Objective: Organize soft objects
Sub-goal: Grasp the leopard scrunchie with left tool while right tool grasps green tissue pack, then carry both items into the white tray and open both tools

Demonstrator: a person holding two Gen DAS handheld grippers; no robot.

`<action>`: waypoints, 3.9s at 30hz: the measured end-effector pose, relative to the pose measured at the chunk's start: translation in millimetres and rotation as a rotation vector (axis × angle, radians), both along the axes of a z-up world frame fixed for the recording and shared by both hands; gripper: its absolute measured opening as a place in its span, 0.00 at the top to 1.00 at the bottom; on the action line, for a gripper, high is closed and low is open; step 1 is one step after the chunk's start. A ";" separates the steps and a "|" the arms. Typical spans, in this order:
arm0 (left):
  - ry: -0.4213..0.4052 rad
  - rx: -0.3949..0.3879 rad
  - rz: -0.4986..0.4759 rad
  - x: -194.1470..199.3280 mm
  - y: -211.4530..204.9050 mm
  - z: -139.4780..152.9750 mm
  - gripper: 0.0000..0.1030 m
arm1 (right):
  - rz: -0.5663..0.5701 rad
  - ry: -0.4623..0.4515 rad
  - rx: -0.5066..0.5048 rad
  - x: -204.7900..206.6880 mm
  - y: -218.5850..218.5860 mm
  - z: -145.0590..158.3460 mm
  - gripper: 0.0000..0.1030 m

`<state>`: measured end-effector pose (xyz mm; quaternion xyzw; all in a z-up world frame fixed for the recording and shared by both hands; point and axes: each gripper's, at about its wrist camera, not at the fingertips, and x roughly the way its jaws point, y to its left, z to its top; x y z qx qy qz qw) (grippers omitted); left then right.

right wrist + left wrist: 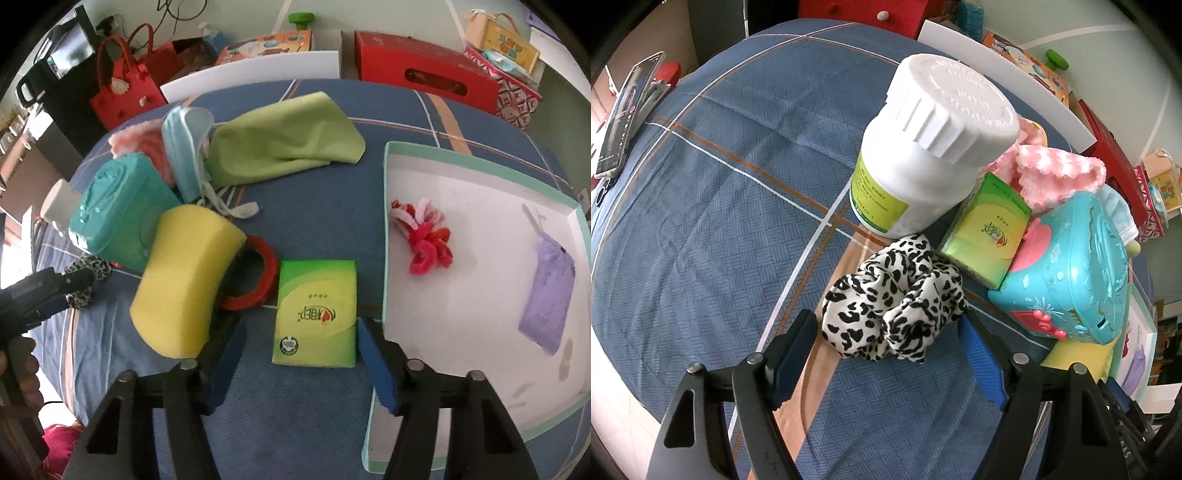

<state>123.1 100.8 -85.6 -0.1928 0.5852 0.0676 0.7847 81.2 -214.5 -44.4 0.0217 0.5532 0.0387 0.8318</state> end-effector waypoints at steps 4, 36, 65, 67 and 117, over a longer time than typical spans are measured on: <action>0.006 0.000 -0.005 -0.1 -3.0 -1.2 0.31 | 0.008 0.009 -0.030 1.3 3.9 -3.0 0.46; -0.029 -0.028 0.023 2.2 -5.2 -5.0 0.79 | -0.015 -0.001 -0.047 5.3 -8.0 -2.0 0.49; -0.165 -0.092 -0.022 -32.1 -2.5 48.5 0.81 | -0.046 -0.102 -0.037 -8.8 -12.4 29.6 0.51; -0.172 -0.096 -0.021 -32.8 -2.6 49.4 0.81 | -0.058 -0.111 -0.028 -9.6 -15.1 31.4 0.52; -0.266 -0.096 -0.832 -33.1 -325.0 84.8 0.81 | -0.717 -0.248 -0.157 -83.3 -232.1 73.5 0.54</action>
